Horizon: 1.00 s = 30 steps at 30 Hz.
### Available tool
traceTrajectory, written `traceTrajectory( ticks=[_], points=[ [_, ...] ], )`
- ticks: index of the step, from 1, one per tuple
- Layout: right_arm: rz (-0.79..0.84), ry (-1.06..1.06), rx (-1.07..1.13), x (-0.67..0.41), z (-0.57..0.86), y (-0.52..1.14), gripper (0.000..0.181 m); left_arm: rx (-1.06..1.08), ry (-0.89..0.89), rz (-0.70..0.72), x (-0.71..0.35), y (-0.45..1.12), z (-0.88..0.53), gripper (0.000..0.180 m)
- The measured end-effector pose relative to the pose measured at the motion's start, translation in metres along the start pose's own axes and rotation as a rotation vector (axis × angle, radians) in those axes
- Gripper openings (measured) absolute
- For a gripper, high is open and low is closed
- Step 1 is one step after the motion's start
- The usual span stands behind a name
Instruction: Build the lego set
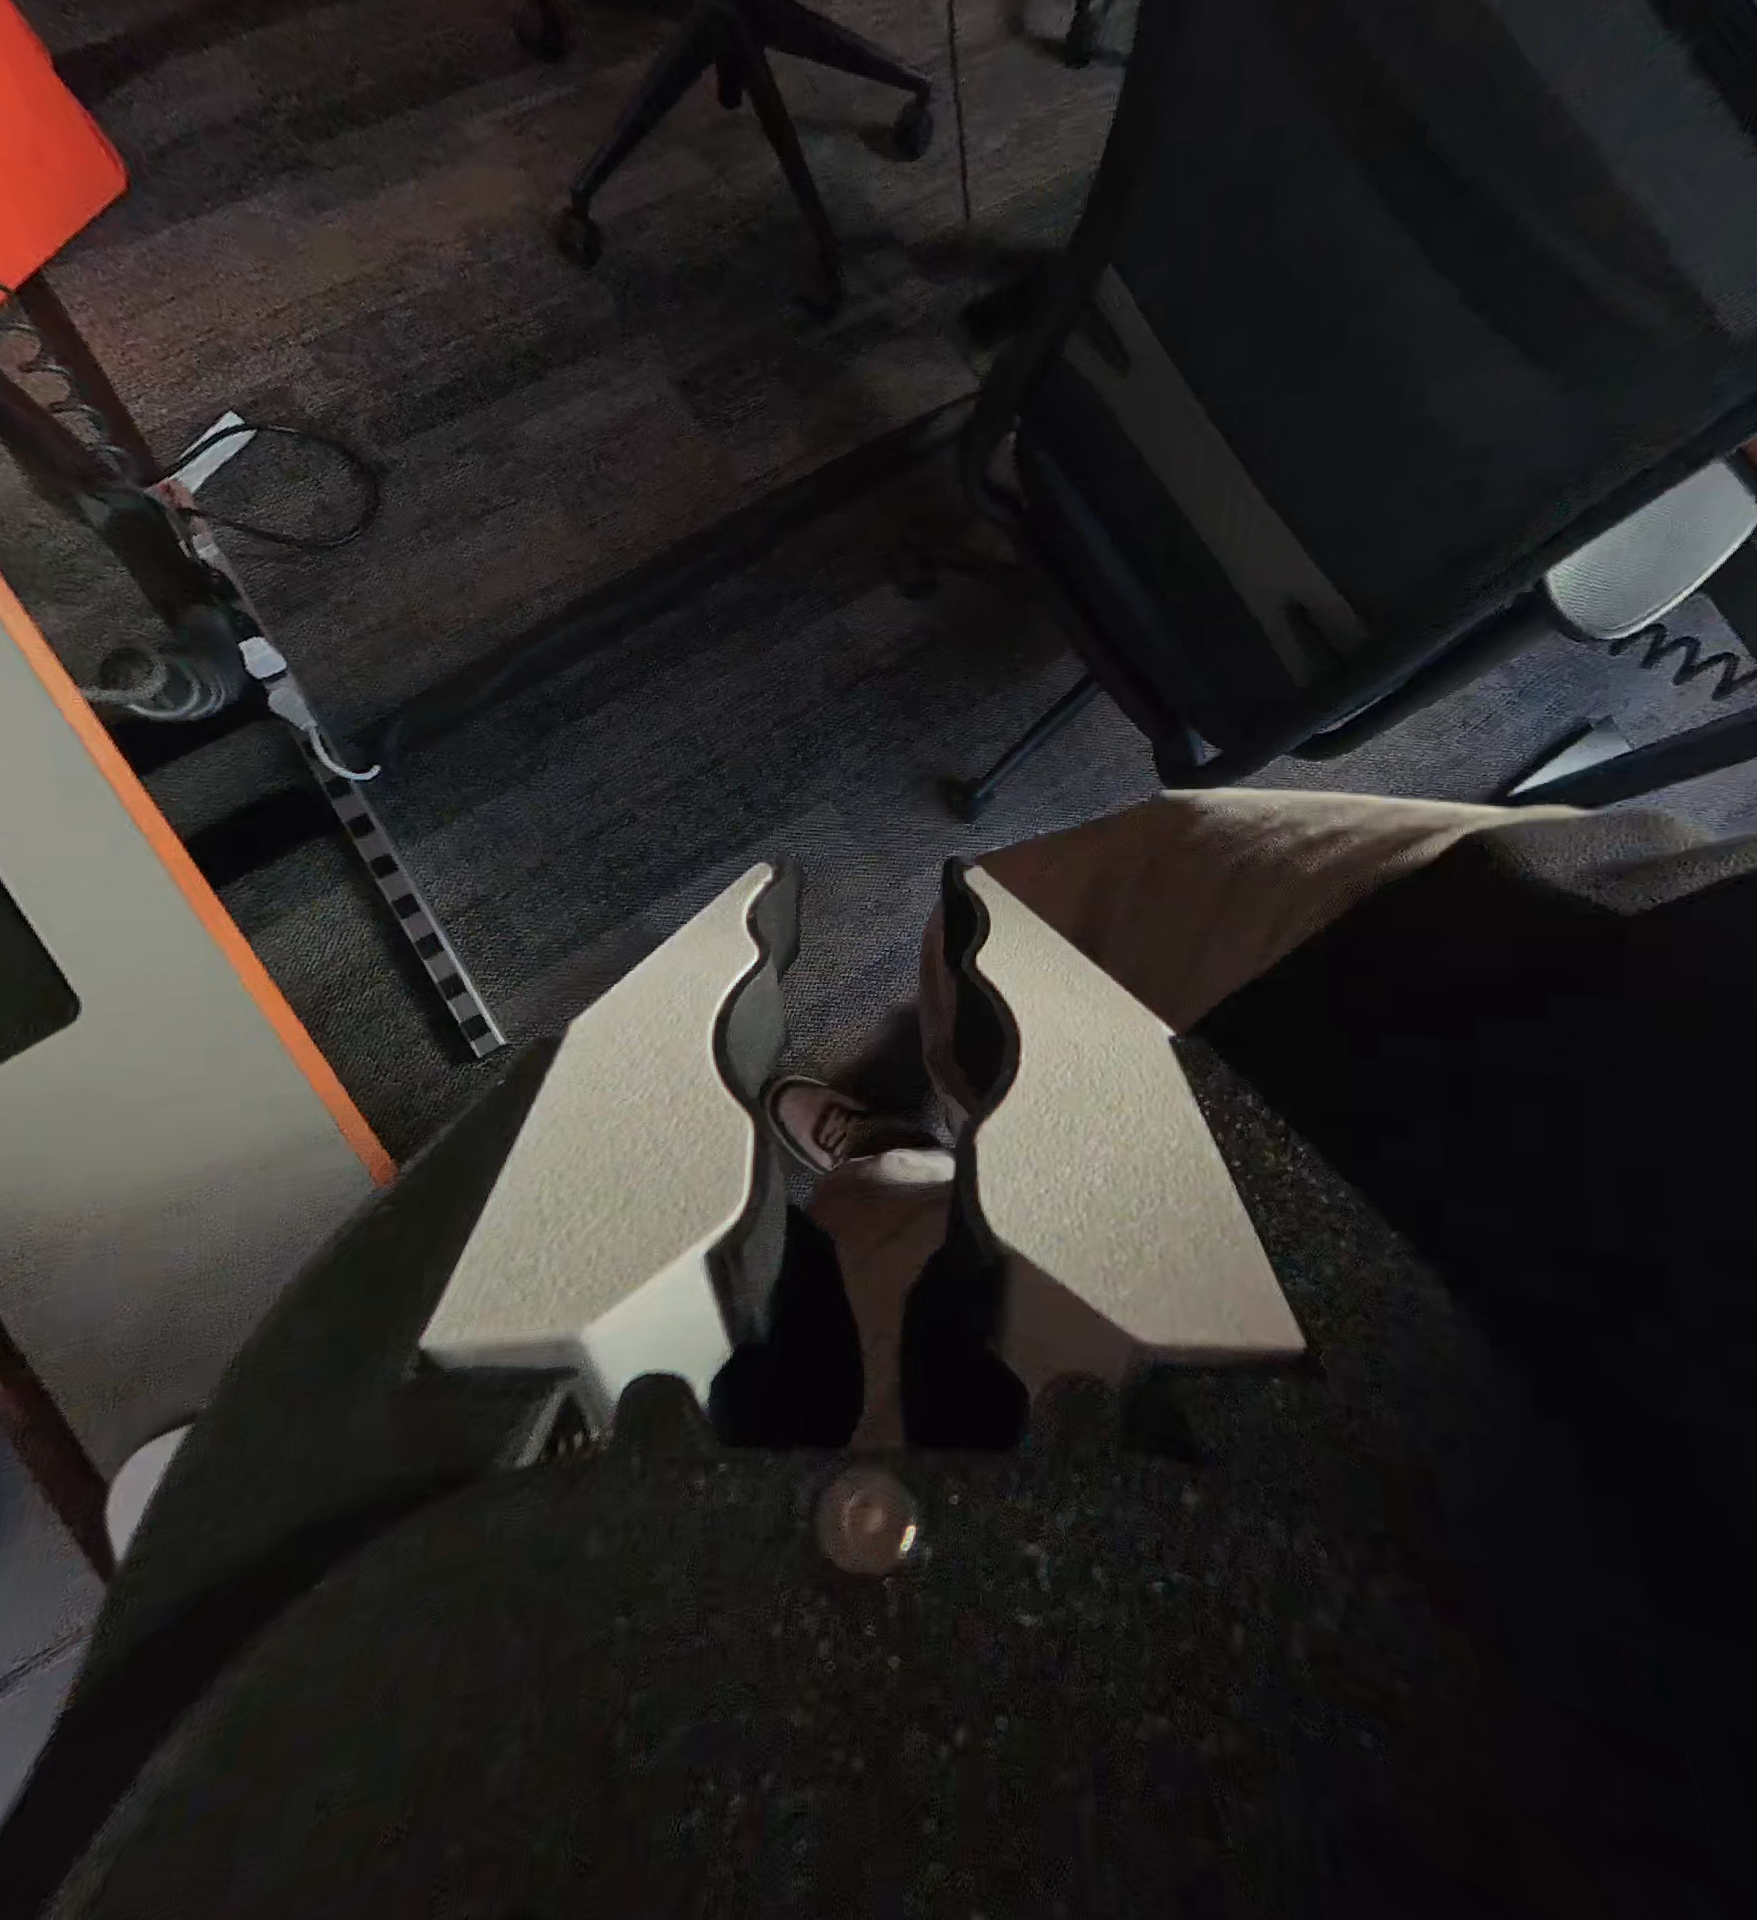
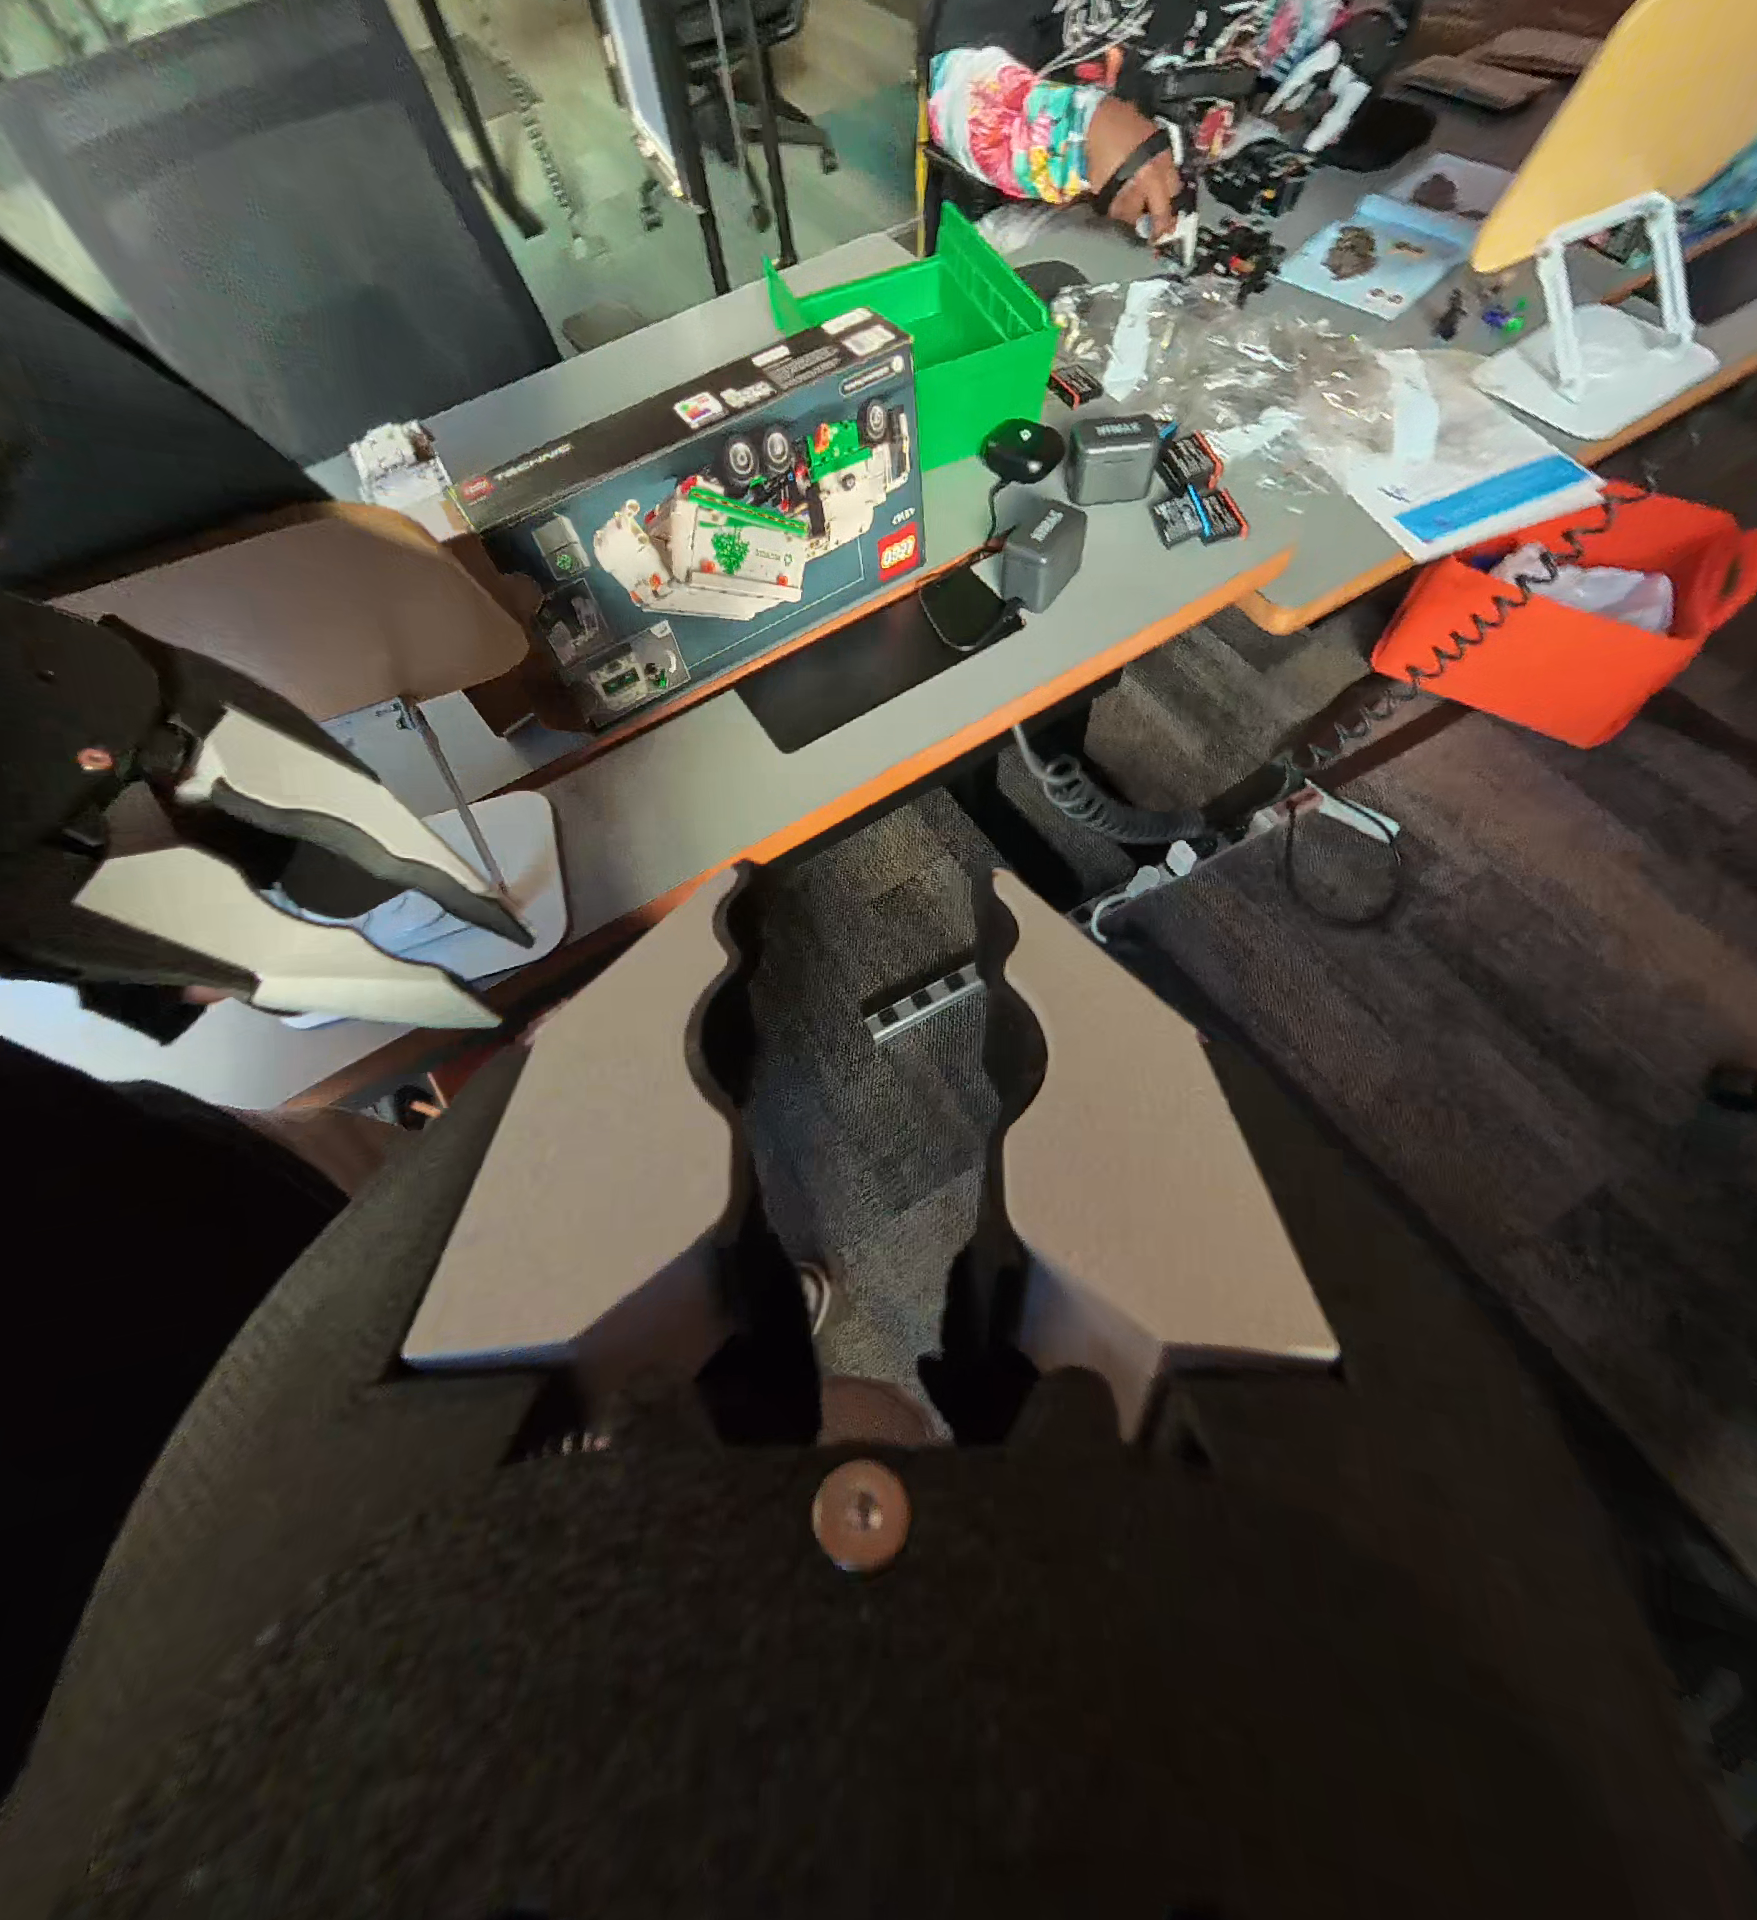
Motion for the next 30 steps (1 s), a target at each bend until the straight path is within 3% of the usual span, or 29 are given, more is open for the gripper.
traceTrajectory(
  ticks=[9,21,26,30],
  points=[
    [-0.065,-0.199,-0.279,-0.081,0.088,0.156,0.047,-0.133,-0.137,-0.051,-0.032,0.052,-0.092,0.025],
    [-0.434,-0.724,-0.751,-0.135,0.172,0.338,0.056,-0.413,-0.577,-0.137,-0.04,0.121,-0.186,0.025],
    [-0.522,-0.927,-0.907,-0.151,0.173,0.407,0.065,-0.532,-0.65,-0.045,-0.008,0.139,-0.218,0.025],
    [-0.565,-1.025,-1.02,-0.169,0.157,0.461,0.067,-0.563,-0.669,0.033,0.029,0.179,-0.271,0.037]
  ],
)
Point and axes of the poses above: each gripper's, where its closed fingertips meet, y out along the fingers, x out of its underside, z = x × y across the jaws, the point moved 10 cm from there along -y, back along the fingers, and after that the axes turned 12 degrees about y, right-handed, at the moved point
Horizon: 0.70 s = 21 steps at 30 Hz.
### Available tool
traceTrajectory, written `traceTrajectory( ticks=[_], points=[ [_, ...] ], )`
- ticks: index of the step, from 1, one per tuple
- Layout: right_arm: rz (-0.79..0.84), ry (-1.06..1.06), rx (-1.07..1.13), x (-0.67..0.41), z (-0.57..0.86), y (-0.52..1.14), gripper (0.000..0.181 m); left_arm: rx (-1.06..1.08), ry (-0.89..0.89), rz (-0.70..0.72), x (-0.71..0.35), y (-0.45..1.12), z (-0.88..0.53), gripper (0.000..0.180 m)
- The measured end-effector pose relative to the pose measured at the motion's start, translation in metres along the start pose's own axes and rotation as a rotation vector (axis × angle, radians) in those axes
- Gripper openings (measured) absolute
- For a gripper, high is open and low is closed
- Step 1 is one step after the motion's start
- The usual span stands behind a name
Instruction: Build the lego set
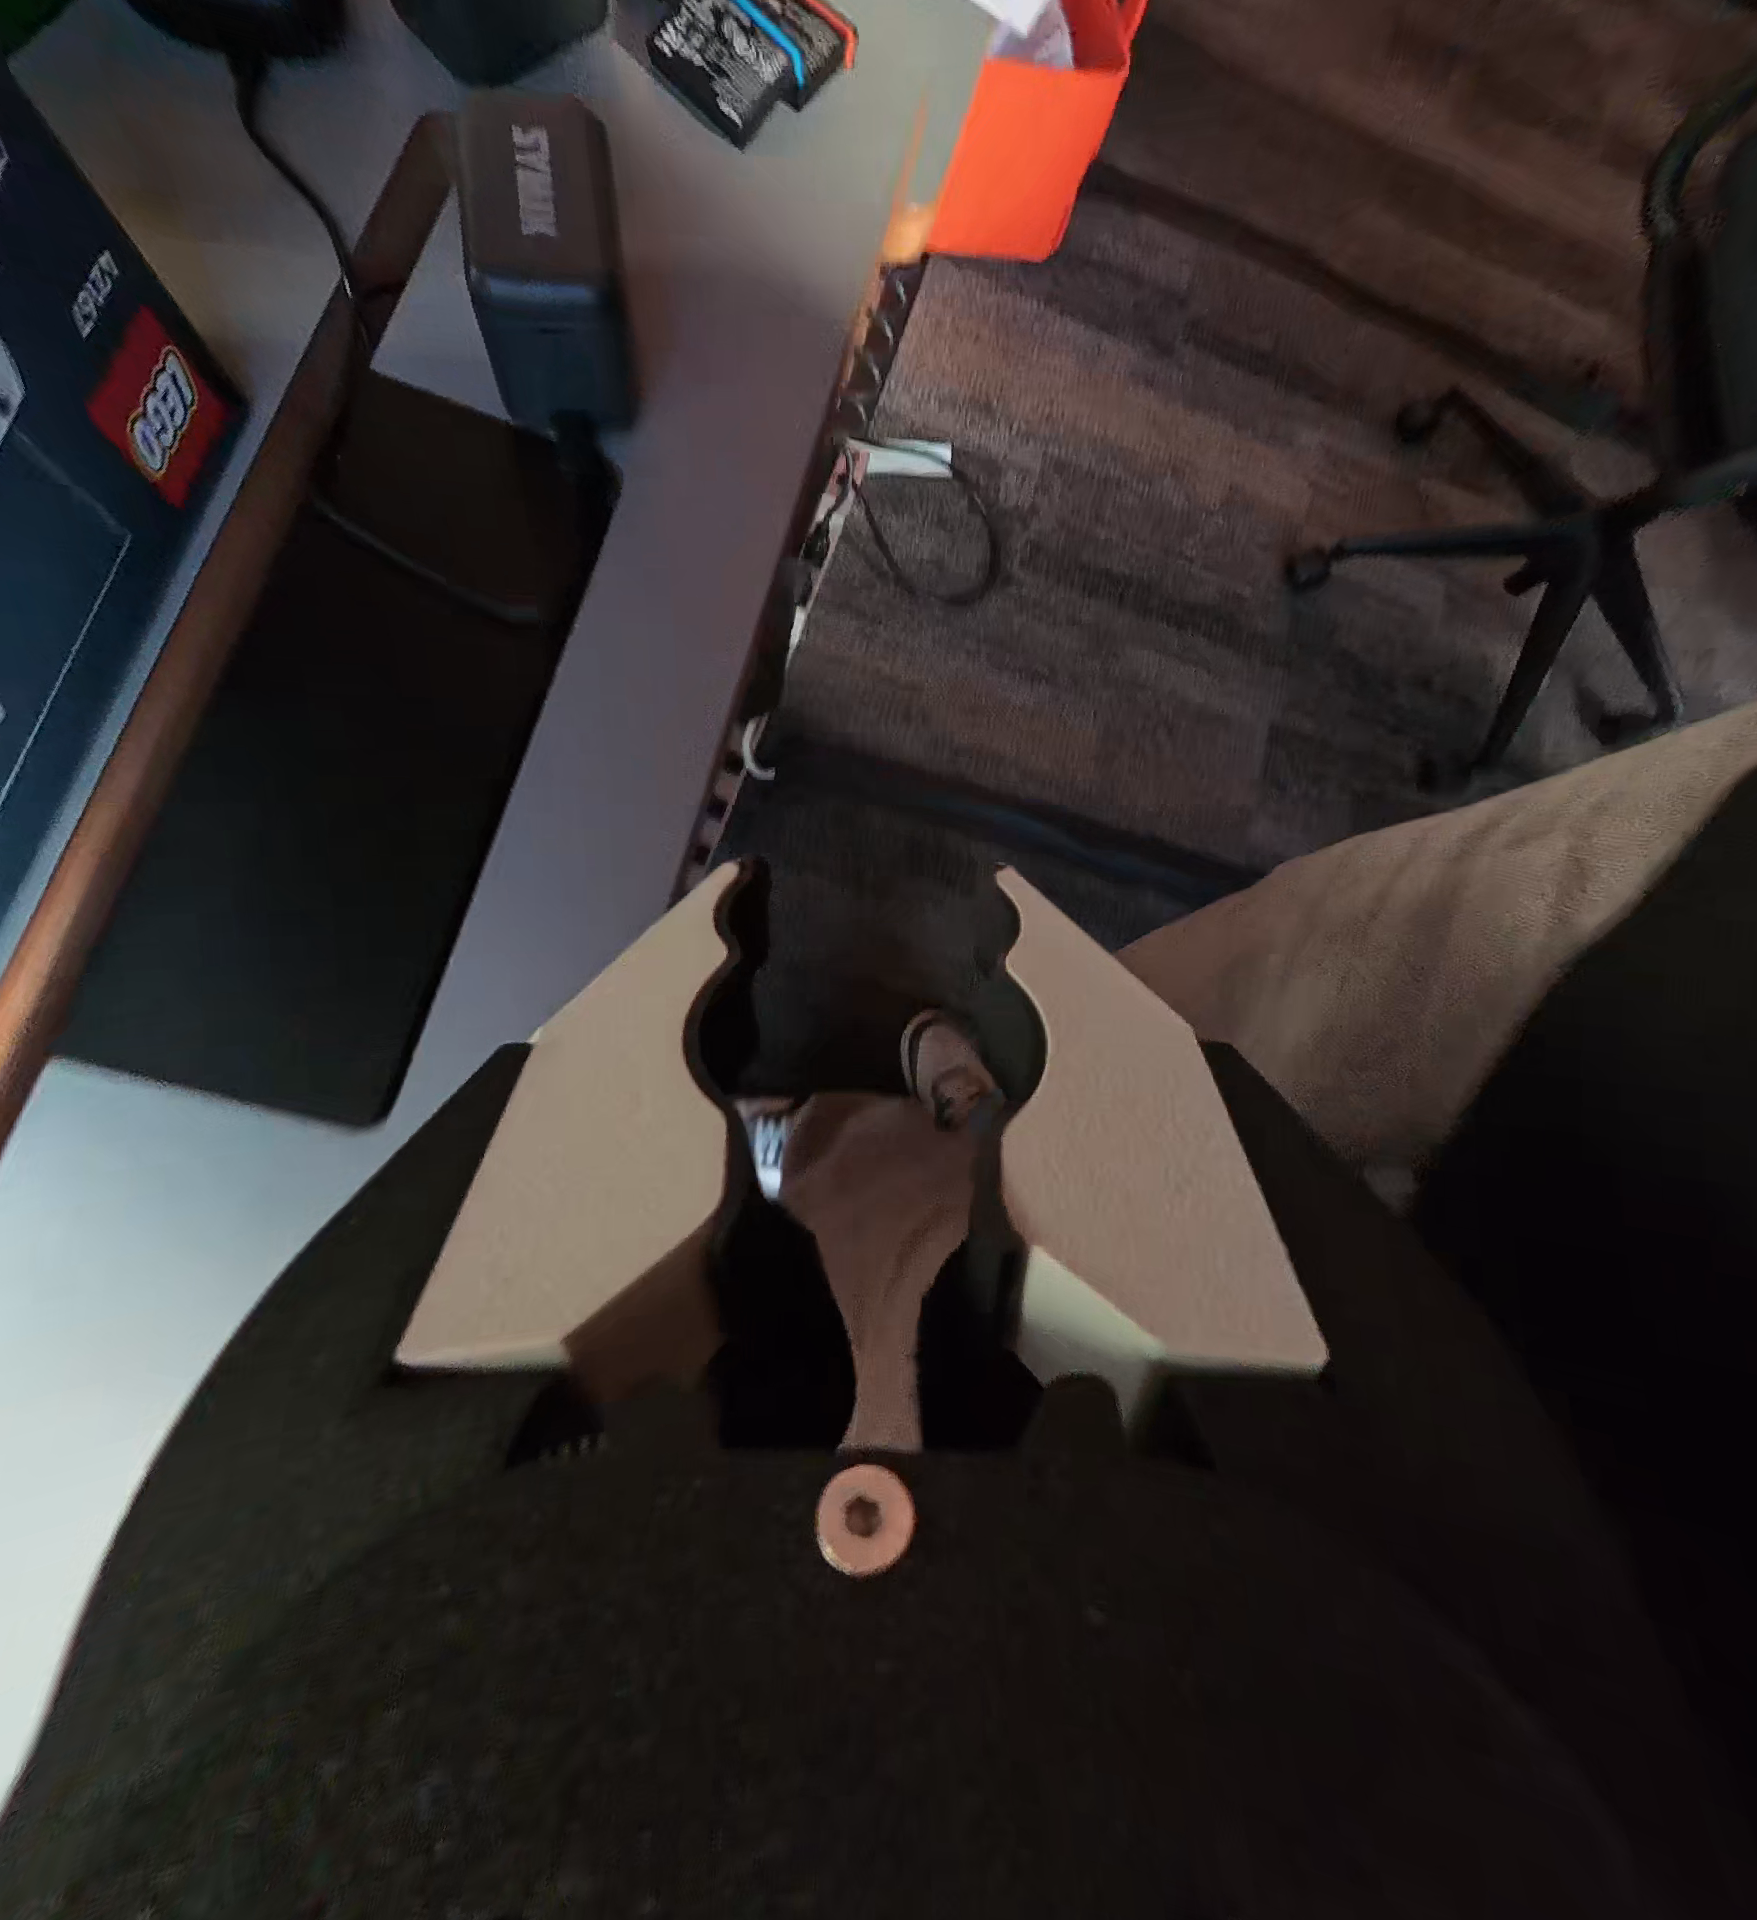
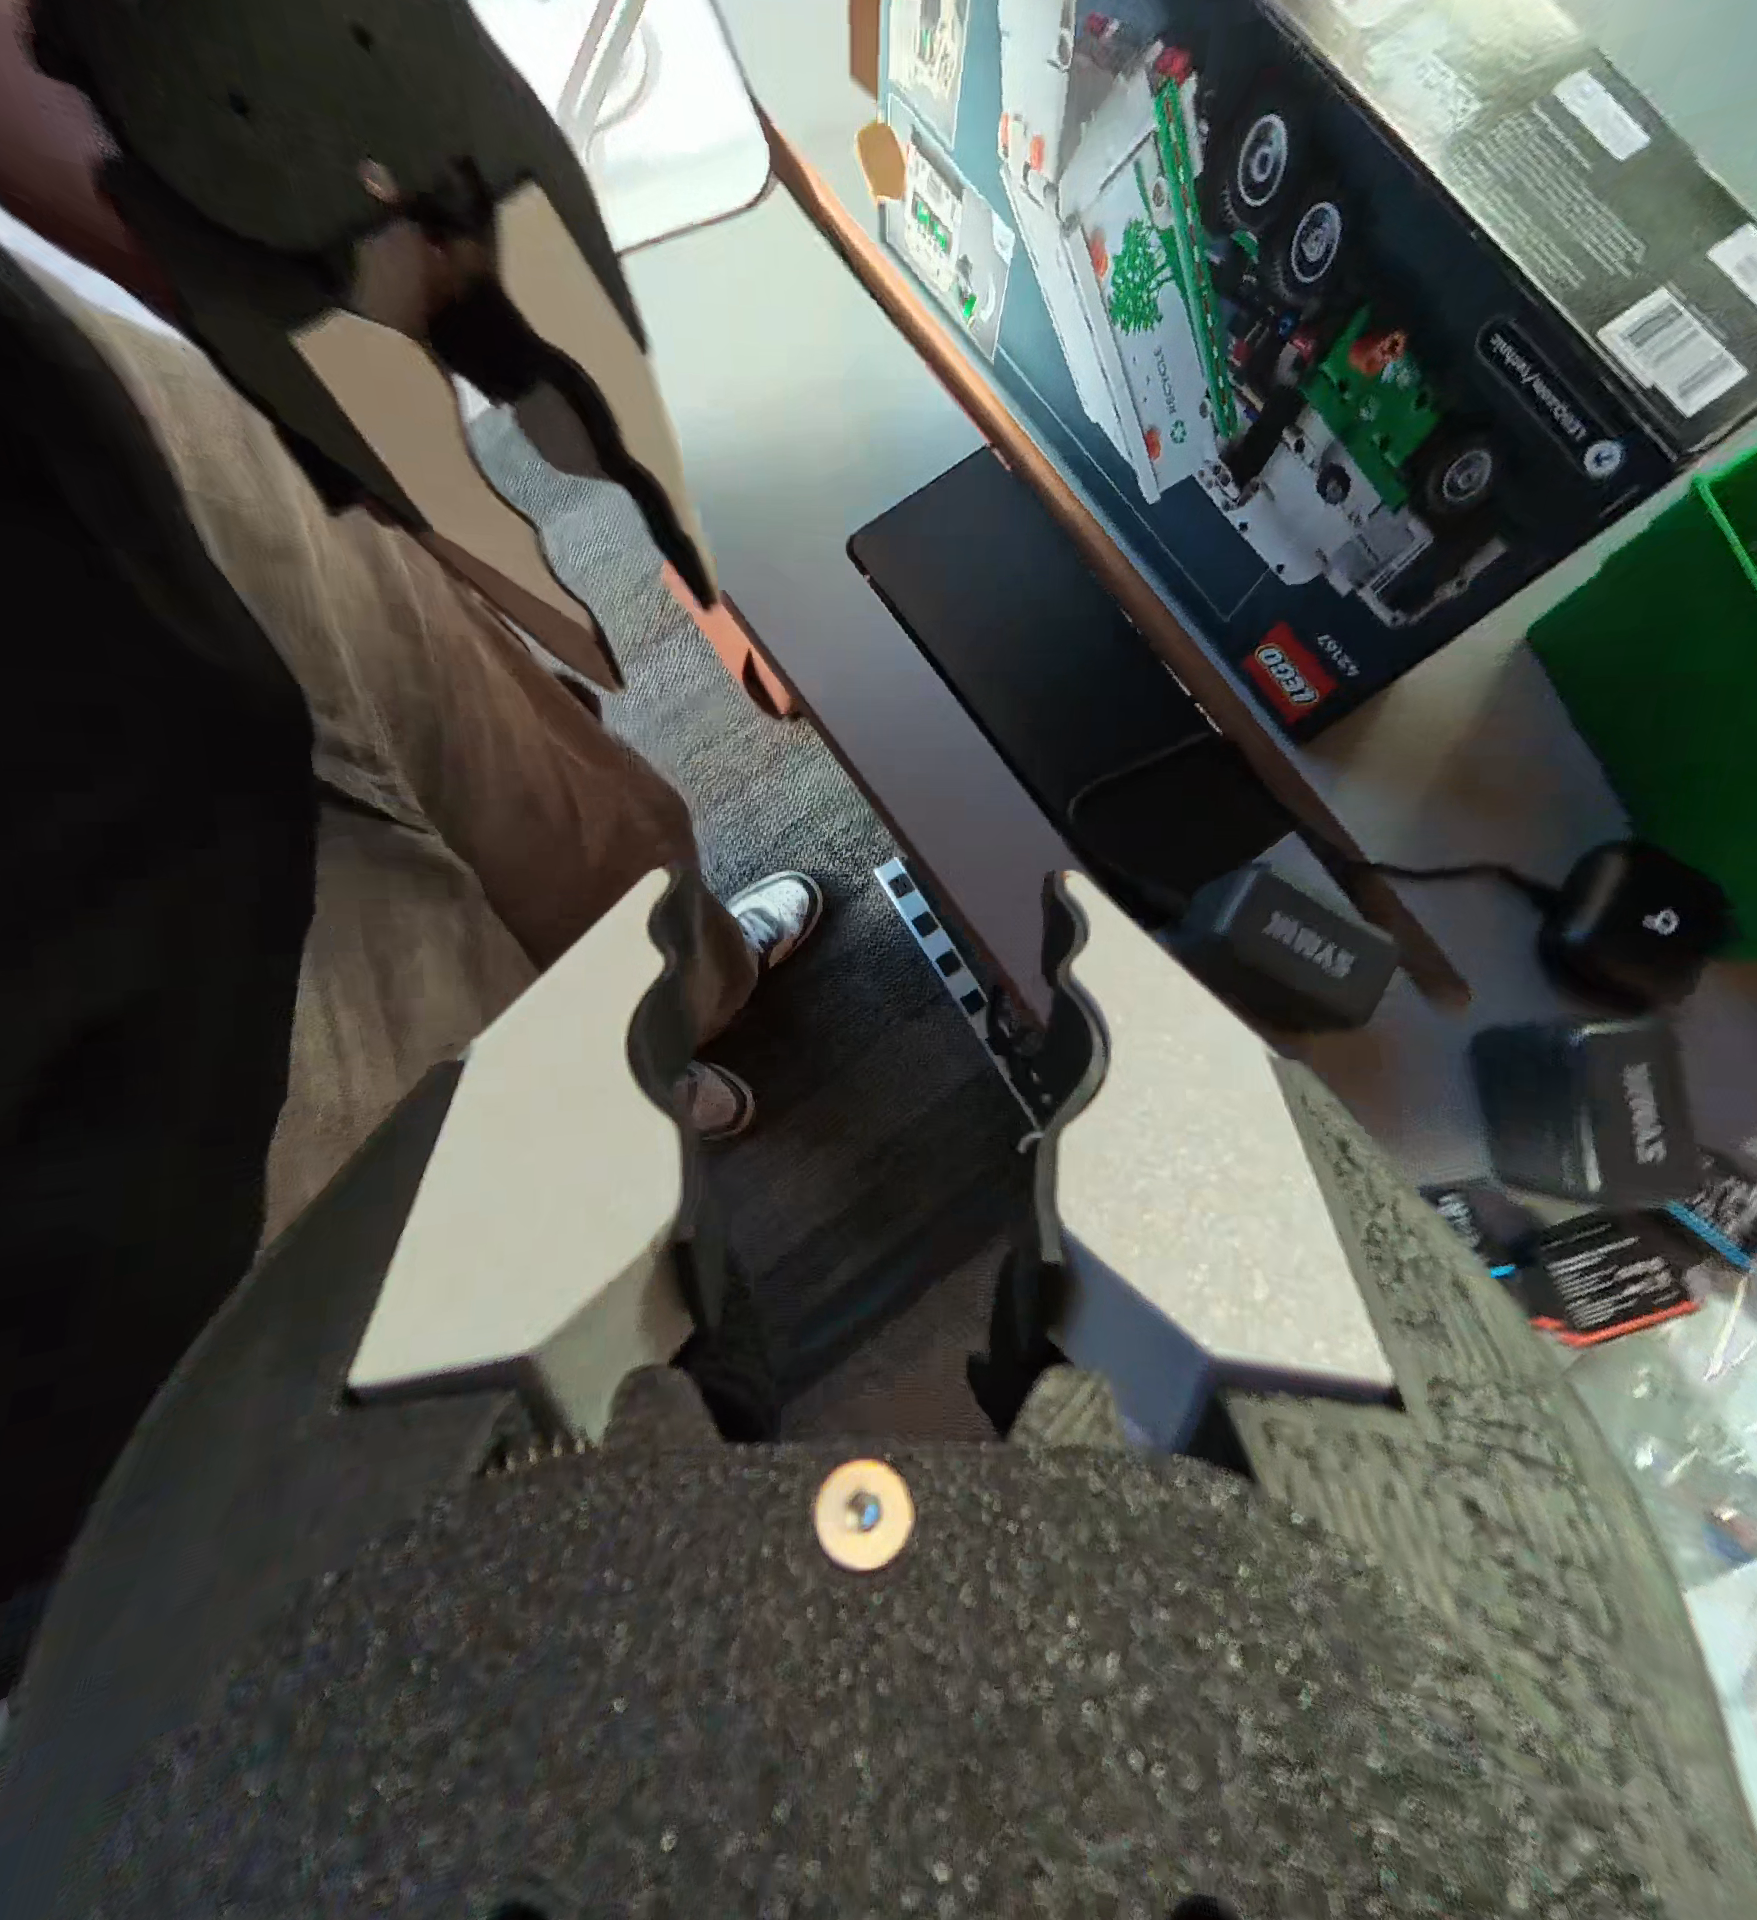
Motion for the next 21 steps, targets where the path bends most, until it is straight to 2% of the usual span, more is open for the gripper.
traceTrajectory(
  ticks=[3,8,13,21],
  points=[
    [-0.086,-0.108,-0.052,-0.017,0.042,0.009,0.067,-0.018,-0.007,0.065,-0.014,0.054,-0.026,0.044],
    [-0.172,-0.326,-0.117,-0.027,0.121,0.037,0.056,-0.115,-0.071,0.065,-0.042,0.133,-0.073,0.059],
    [-0.238,-0.46,-0.235,-0.006,0.19,0.089,0.053,-0.207,-0.011,0.022,-0.06,0.18,-0.098,0.064],
    [-0.297,-0.629,-0.395,0.023,0.231,0.137,0.051,-0.204,0.03,-0.008,-0.071,0.225,-0.103,0.068]
  ],
)
Point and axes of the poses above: each gripper's, where its closed fingertips meet, y out along the fingers, x out of its underside, z = x × y across the jaws, the point moved 10 cm from there along -y, back along the fingers, and after that the axes turned 12 degrees about y, right-handed, at the moved point
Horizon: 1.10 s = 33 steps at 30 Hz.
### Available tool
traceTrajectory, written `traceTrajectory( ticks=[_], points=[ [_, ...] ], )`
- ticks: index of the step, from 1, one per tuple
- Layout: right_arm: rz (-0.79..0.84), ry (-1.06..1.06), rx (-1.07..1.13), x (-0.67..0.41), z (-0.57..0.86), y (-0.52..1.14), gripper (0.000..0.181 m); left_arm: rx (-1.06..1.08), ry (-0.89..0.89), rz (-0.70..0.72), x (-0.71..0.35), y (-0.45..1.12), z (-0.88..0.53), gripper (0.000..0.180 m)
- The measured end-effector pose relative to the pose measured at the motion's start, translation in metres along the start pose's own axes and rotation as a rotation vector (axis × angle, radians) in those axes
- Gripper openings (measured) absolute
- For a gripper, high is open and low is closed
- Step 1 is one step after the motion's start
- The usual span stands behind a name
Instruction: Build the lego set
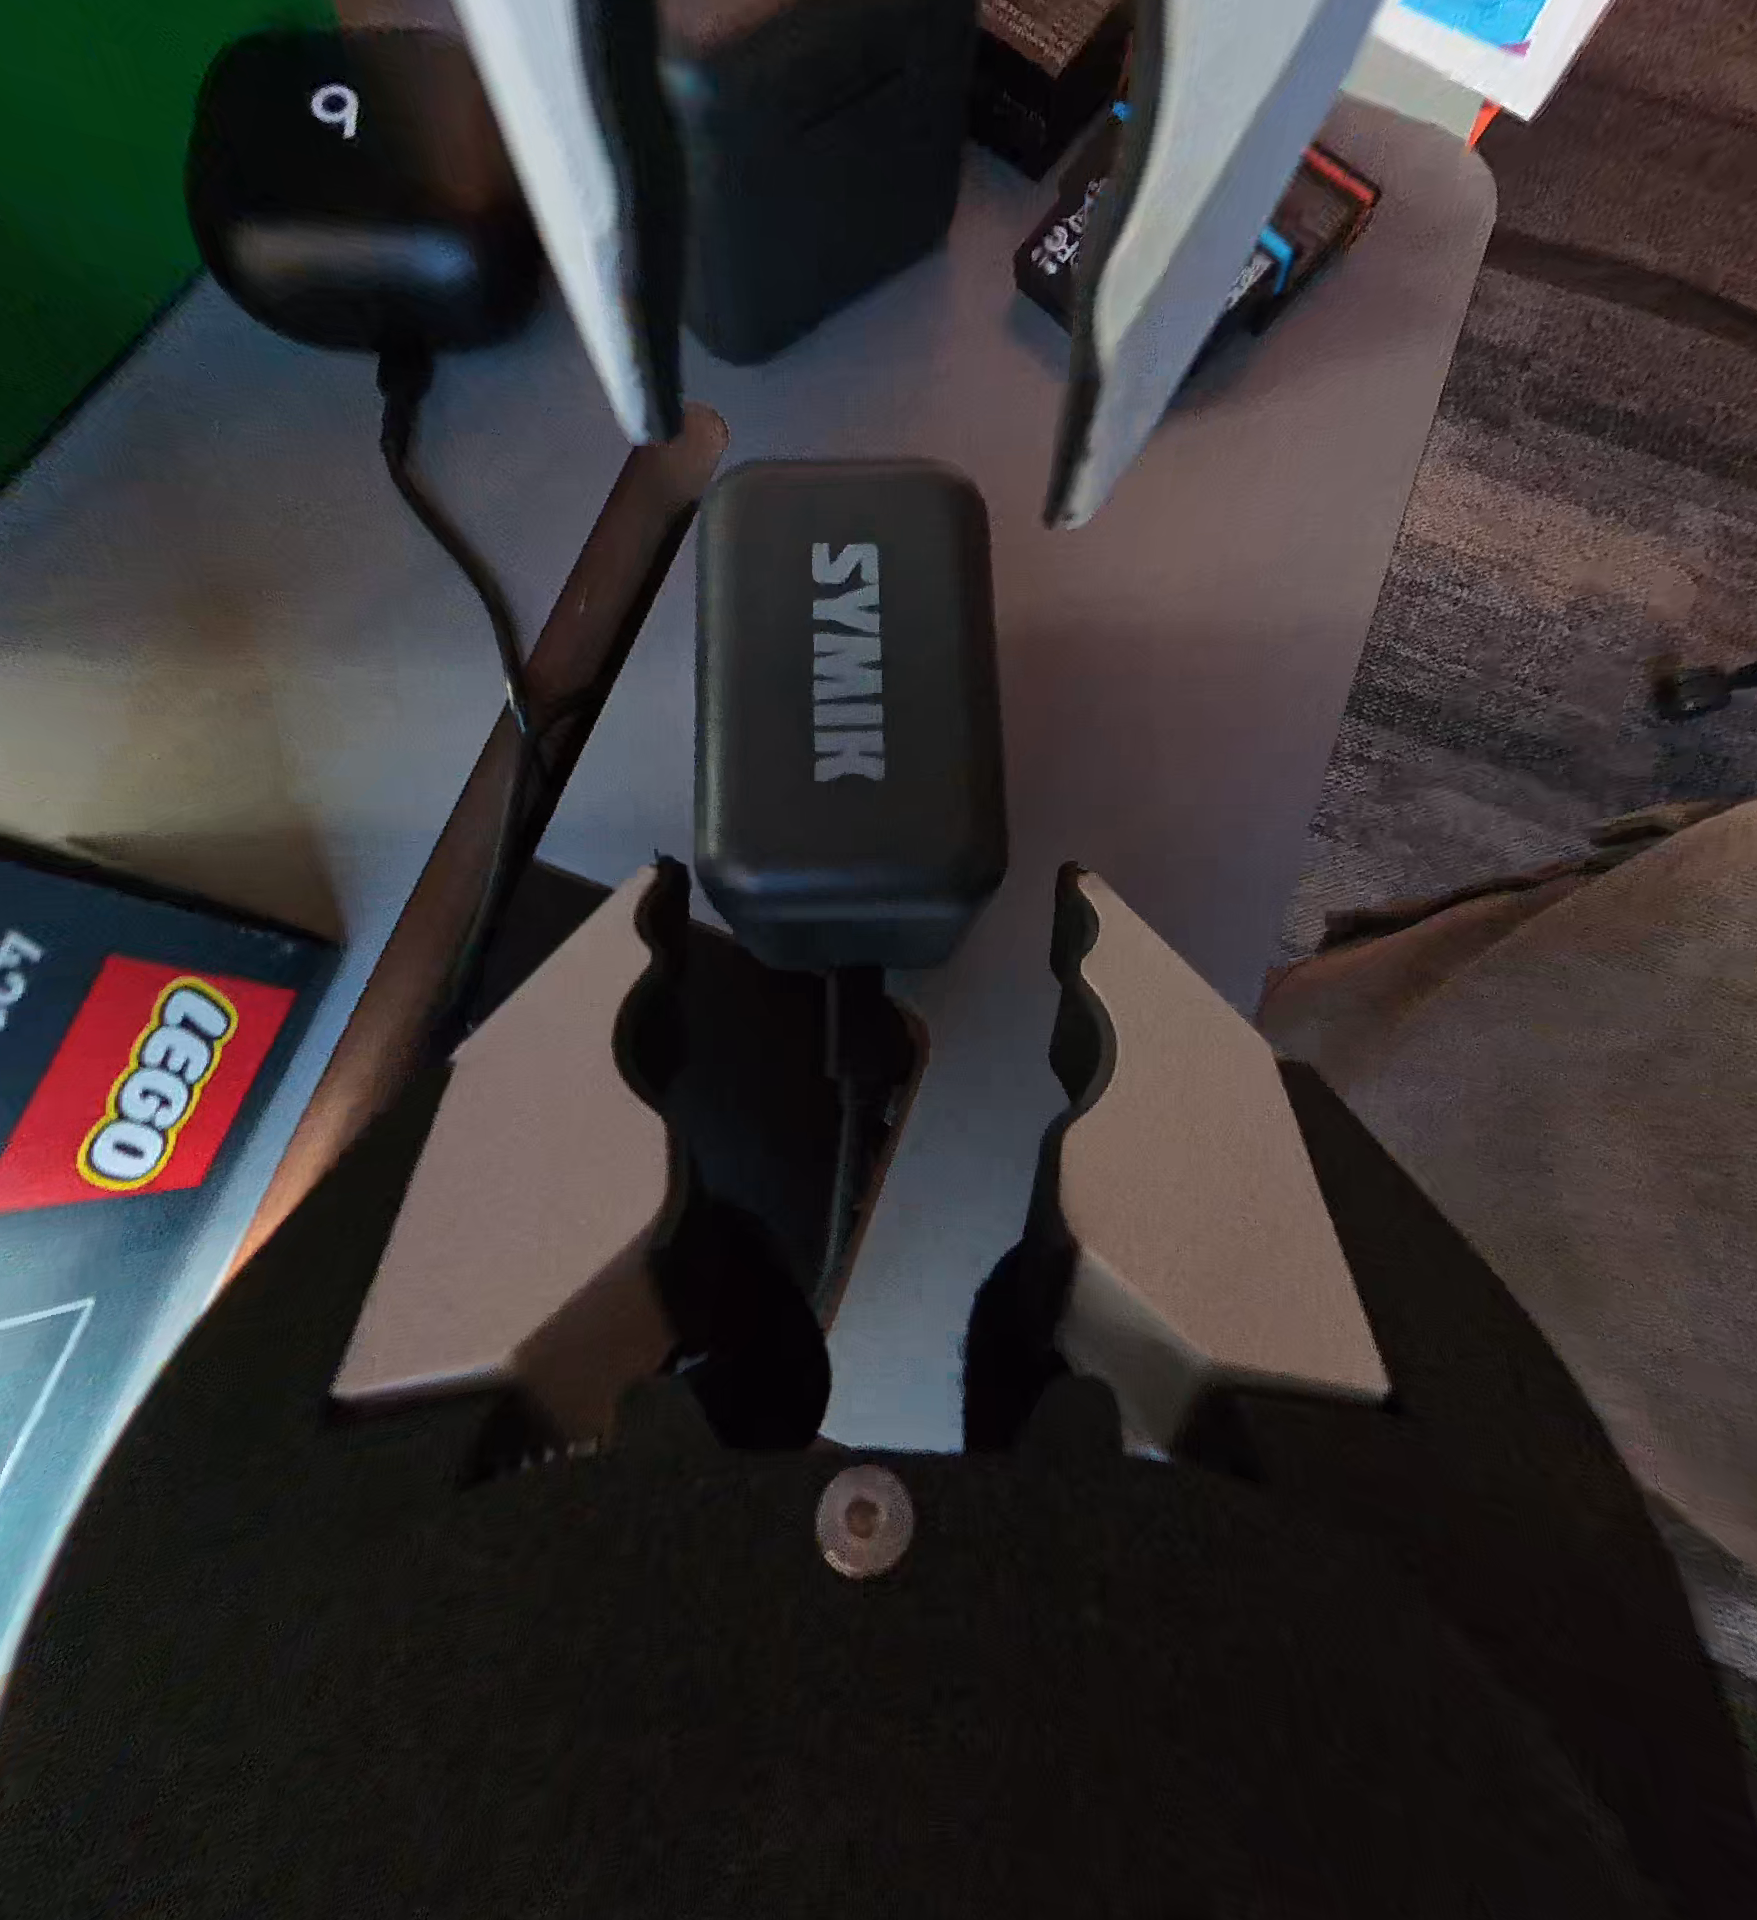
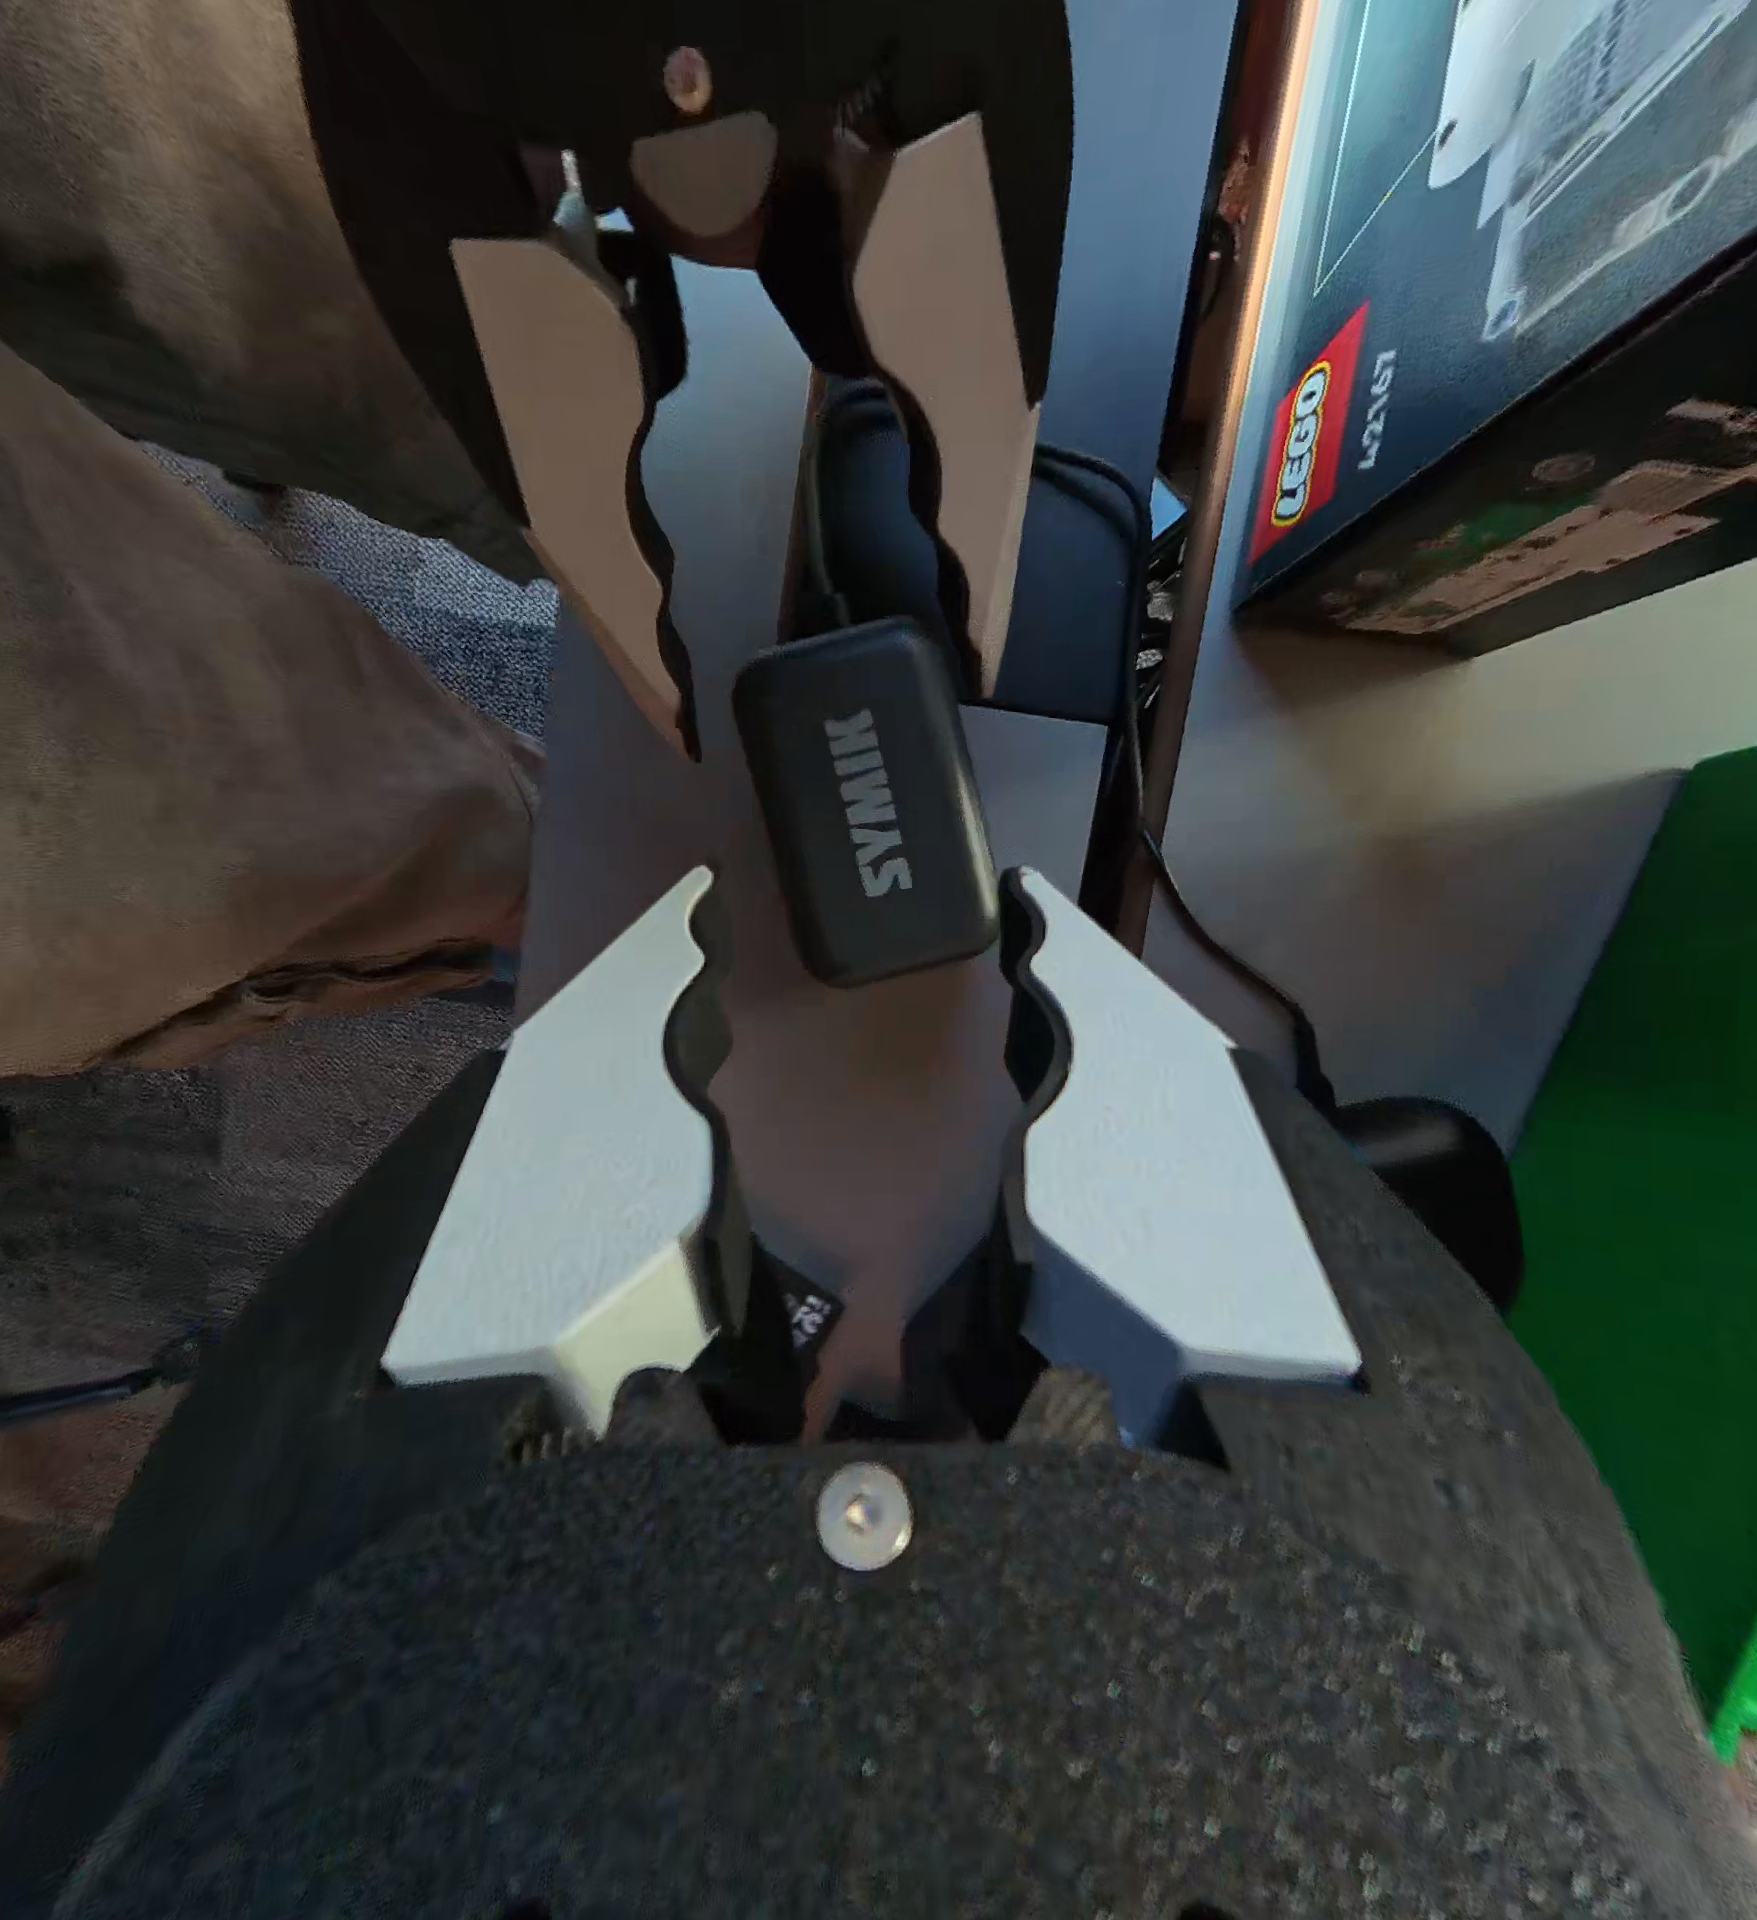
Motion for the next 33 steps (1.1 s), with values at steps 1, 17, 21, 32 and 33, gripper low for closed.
traceTrajectory(
  ticks=[1,17,21,32,33],
  points=[
    [0.005,-0.017,-0.003,0.001,0.004,0.003,0.051,-0.004,0.016,-0.007,-0.001,0.004,0.0,0.067],
    [-0.083,-0.142,-0.078,-0.008,0.009,0.034,0.048,0.008,-0.015,0.022,0.003,0.017,-0.008,0.055],
    [-0.067,-0.203,0.062,-0.007,-0.005,0.03,0.047,0.018,-0.022,0.028,0.004,0.017,-0.009,0.056],
    [-0.008,-0.266,0.453,0.003,-0.051,0.026,0.045,0.023,0.017,0.034,0.004,0.019,-0.008,0.056],
    [0.002,-0.263,0.485,0.003,-0.055,0.024,0.04,0.021,0.022,0.031,0.004,0.02,-0.007,0.055]
  ],
)
Point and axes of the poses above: each gripper's, where its closed fingertips meet, y out along the fingers, x out of its underside, z = x × y across the jaws, the point moved 10 cm from there along -y, back along the fingers, and after that the axes turned 12 degrees about y, right-handed, at the moved point
